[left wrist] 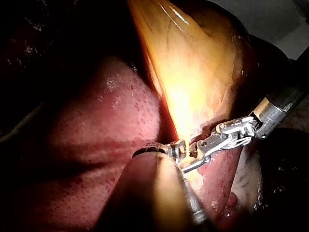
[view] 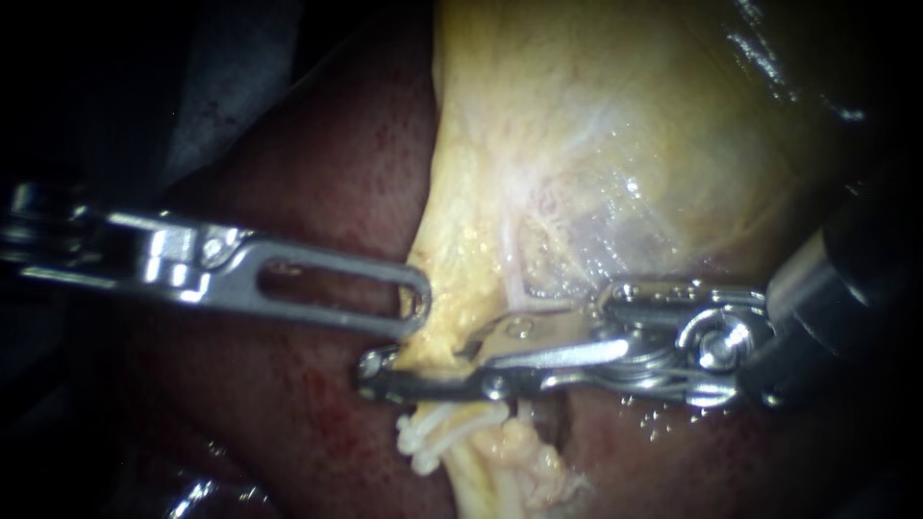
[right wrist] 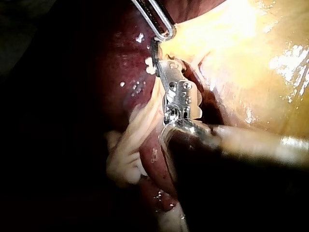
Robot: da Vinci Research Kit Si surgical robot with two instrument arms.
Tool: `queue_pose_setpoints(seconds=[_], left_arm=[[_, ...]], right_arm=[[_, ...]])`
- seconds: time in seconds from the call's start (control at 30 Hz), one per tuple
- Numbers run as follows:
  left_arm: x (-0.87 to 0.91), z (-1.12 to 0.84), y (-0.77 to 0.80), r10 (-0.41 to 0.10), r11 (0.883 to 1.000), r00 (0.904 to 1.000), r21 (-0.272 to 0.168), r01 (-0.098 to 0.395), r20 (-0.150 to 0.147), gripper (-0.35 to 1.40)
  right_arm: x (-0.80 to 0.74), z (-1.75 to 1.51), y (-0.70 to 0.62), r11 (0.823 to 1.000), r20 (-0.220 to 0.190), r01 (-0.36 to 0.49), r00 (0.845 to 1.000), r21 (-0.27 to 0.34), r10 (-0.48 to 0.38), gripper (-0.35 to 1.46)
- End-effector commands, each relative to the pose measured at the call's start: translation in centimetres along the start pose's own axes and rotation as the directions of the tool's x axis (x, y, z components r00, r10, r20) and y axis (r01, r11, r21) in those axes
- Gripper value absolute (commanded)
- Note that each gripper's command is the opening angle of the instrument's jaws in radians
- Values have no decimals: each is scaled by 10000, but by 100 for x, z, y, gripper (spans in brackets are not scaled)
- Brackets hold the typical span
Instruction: Going back third clip left tube
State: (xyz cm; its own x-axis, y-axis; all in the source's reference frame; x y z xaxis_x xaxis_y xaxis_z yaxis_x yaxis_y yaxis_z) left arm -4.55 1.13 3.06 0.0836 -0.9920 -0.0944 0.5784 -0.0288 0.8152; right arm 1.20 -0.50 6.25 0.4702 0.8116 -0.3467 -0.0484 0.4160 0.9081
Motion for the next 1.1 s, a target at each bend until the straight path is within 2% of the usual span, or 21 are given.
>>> queue_pose_setpoints(seconds=[0.03,0.37,0.4,0.47,0.57,0.67,0.9,1.1], left_arm=[[0,0,0,1,10000,10000,-2,-1,5,-35],[-1,1,0,1,10000,10000,-2,-1,6,-35],[-1,1,0,1,10000,10000,-2,-1,6,-35],[-1,1,0,1,10000,10000,-2,-1,6,-35],[-1,1,0,1,10000,10000,-3,-1,6,-35],[0,1,0,0,10000,10000,-3,0,7,-35],[-1,2,-1,-4,10000,10000,-6,4,13,-35],[-1,2,-1,-4,10000,10000,-8,4,15,-35]], right_arm=[[0,0,0,10000,-4,-7,10000,-9,7,-35],[1,-1,1,10000,10,-11,10000,6,11,-23],[1,-1,1,10000,11,-10,10000,7,10,-19],[1,0,1,10000,-32,-11,10000,-36,11,5],[1,0,1,9996,-134,221,9997,-153,-223,30],[3,2,2,9975,-279,616,9976,-349,-626,41],[10,11,6,9933,-336,1051,9937,-485,-1068,48],[10,8,6,9913,-321,1227,9917,-484,-1244,48]])
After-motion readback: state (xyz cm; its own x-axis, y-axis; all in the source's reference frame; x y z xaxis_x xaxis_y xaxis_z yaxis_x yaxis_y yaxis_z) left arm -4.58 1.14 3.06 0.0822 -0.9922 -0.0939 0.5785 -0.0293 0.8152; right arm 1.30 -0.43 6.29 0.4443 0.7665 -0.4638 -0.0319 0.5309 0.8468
